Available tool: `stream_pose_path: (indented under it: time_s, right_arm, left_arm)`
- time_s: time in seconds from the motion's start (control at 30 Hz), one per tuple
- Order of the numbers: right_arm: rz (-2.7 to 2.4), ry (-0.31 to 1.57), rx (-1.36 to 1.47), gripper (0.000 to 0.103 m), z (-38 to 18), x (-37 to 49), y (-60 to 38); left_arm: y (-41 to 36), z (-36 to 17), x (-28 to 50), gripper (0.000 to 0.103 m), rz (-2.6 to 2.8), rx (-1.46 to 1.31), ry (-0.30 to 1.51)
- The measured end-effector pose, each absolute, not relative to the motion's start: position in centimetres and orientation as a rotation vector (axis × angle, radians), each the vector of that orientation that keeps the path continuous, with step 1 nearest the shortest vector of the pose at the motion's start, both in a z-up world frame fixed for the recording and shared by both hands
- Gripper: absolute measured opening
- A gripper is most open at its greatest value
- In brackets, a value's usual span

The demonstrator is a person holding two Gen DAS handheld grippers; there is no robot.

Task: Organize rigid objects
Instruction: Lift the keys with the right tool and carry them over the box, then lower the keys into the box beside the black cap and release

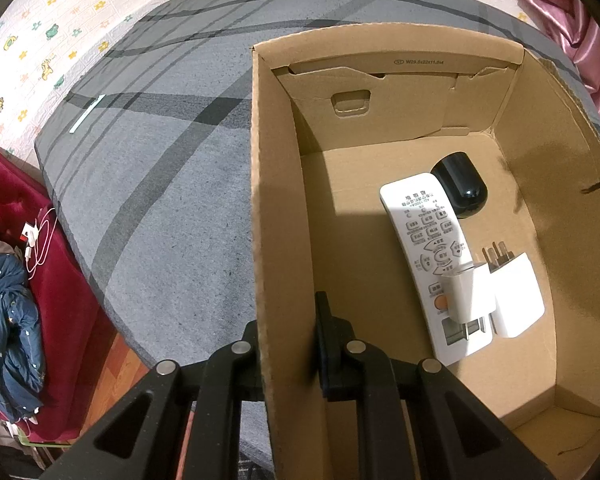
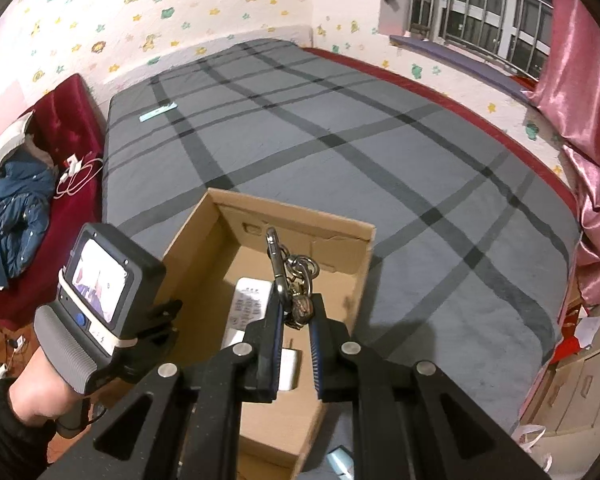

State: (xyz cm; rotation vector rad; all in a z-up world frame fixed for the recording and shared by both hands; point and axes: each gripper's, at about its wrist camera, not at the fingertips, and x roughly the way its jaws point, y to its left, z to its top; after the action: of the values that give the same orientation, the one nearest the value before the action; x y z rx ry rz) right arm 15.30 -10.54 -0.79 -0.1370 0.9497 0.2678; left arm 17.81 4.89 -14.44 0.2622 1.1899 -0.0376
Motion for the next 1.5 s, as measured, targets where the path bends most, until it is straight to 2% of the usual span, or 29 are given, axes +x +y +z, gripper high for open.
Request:
stream_pose_path:
  time_s: [1.0, 1.5]
  right_arm:
    - [0.239, 1.211, -0.177, 0.012, -13.3, 20.2, -6.4]
    - [0.217, 1.275, -0.184, 0.015, -15.4, 20.8, -6.2]
  left_arm:
    - [4.8, -14.6, 17.8, 0.015, -0.038, 0.262, 1.185]
    - [4.9, -14.5, 17.7, 0.015, -0.04, 0.256, 1.182]
